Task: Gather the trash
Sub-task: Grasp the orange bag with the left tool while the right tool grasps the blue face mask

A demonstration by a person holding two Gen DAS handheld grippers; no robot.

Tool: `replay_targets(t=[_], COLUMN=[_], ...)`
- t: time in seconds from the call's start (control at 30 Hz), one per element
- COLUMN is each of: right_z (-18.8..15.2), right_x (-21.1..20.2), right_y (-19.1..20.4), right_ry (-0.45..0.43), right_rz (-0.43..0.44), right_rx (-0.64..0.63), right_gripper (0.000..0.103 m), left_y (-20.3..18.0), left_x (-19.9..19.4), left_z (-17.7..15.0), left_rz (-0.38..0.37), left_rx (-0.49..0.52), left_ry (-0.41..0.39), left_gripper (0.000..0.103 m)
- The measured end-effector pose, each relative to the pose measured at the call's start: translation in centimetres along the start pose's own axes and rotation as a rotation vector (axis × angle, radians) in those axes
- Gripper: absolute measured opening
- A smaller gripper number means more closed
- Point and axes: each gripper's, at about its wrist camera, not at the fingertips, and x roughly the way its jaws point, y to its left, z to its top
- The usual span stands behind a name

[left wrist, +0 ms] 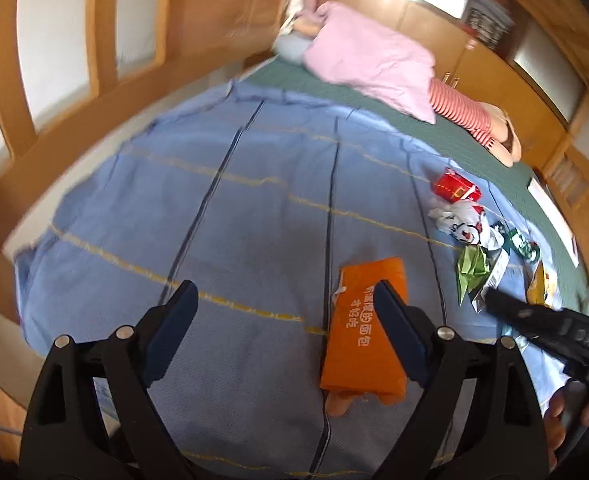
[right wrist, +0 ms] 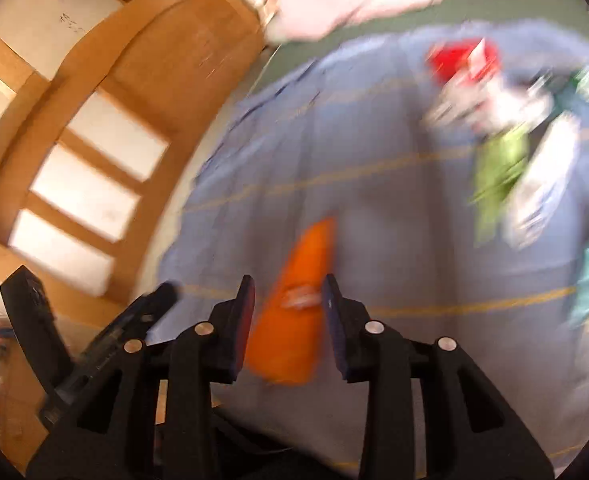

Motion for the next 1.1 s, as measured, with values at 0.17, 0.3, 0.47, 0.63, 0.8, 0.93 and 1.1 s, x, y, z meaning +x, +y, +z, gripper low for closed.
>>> replay_targets(t=[0.17, 0.3, 0.47, 0.63, 0.8, 0.93, 1.1], right_z=[1.1, 0.5, -0.5, -0.6, -0.8, -1.4, -2.2], right_x=[-4.6, -7.0, -5.7, -2.3, -0.1, -0.5, -3.5], right_y=[-6.8, -13.5, -16.6, -17.3, -15.9, -13.6, -8.8], right_ry=[-0.095, -0.114, -0.041, 0.055, 0.083, 0.071, -0.03], right_rz=[-0.221, -0.384, -0.45, -0.502, -0.445, -0.377, -0.334], right_rx=[0.168, 0.354, 0.41, 0.394, 0.317, 0.249, 0.1], right_gripper=[0.061, 0.066, 0.066, 0.065, 0.031, 0.021, 0.021], left_y=[-1.2, -4.9, -8.4, -8.6, -8.3, -8.3, -7.9], left_x=[3.3, 5.8, 6.7, 7.6, 10.0, 10.2, 8.6], left_z=[-0.6, -1.9, -3.0, -2.9, -3.8, -4.0, -3.7], left_rz=[-0.083, -0.13, -0.146, -0.118, -0.133, -0.128, -0.183], left_rx=[-0.003, 0.097, 0.241, 0.238, 0.247, 0.268, 0.248], left_ry=[0.133, 0.205, 0.223, 0.228, 0.323, 0.316, 0.258], left_gripper=[0.092, 0.093, 0.094, 0.097, 0.072, 0.049, 0.042])
